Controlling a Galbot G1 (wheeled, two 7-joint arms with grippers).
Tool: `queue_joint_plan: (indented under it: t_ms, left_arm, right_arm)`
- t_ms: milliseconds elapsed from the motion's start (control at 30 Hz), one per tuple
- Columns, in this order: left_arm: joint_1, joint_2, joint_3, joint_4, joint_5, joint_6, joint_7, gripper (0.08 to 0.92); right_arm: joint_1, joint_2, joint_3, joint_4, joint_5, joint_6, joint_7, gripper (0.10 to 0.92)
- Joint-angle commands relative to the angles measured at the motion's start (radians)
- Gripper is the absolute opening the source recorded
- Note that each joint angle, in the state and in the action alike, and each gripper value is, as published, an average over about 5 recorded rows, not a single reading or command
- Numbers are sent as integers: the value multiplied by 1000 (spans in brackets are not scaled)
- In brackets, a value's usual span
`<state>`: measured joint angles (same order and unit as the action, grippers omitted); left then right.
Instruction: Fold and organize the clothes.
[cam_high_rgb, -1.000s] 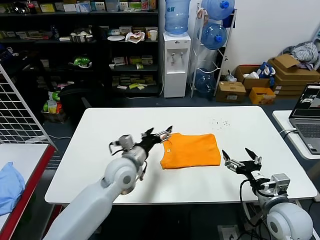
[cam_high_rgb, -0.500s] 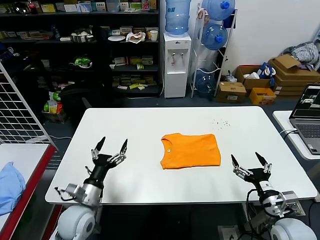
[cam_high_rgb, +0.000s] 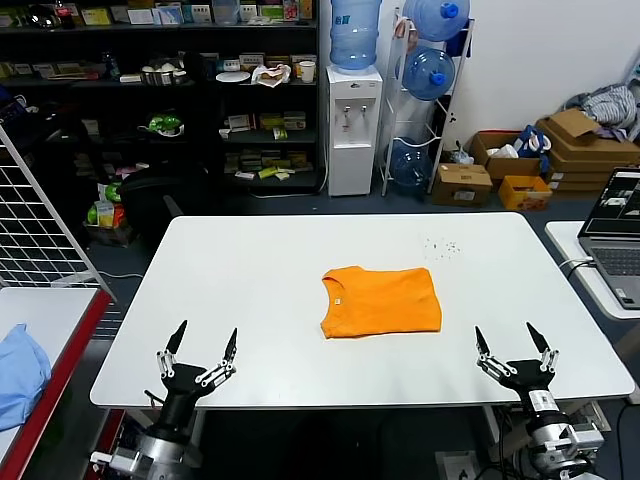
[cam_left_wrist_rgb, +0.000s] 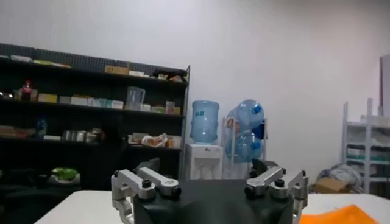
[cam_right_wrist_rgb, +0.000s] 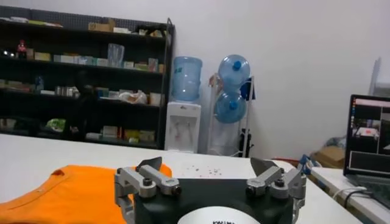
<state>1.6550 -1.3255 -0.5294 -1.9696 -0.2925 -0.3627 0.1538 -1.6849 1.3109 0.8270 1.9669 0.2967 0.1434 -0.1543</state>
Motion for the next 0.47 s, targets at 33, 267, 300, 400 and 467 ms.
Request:
queue_joint_plan:
  t_ms: [33, 267, 300, 400, 467]
  left_arm:
    - [81, -117, -53, -8, 109, -95, 46, 921]
    - [60, -116, -45, -8, 96, -86, 30, 921]
    - [59, -116, -44, -10, 89, -82, 27, 921]
    - [59, -120, -36, -18, 60, -65, 16, 921]
    - [59, -122, -33, -21, 50, -59, 13, 921]
  right_arm:
    - [-18, 77, 10, -22, -90, 100, -39, 921]
    - [-11, 94, 13, -23, -91, 104, -47, 921]
    - [-9, 95, 14, -24, -90, 104, -47, 921]
    - [-4, 96, 16, -27, -88, 103, -49, 921]
    - [-3, 95, 16, -27, -88, 102, -49, 921]
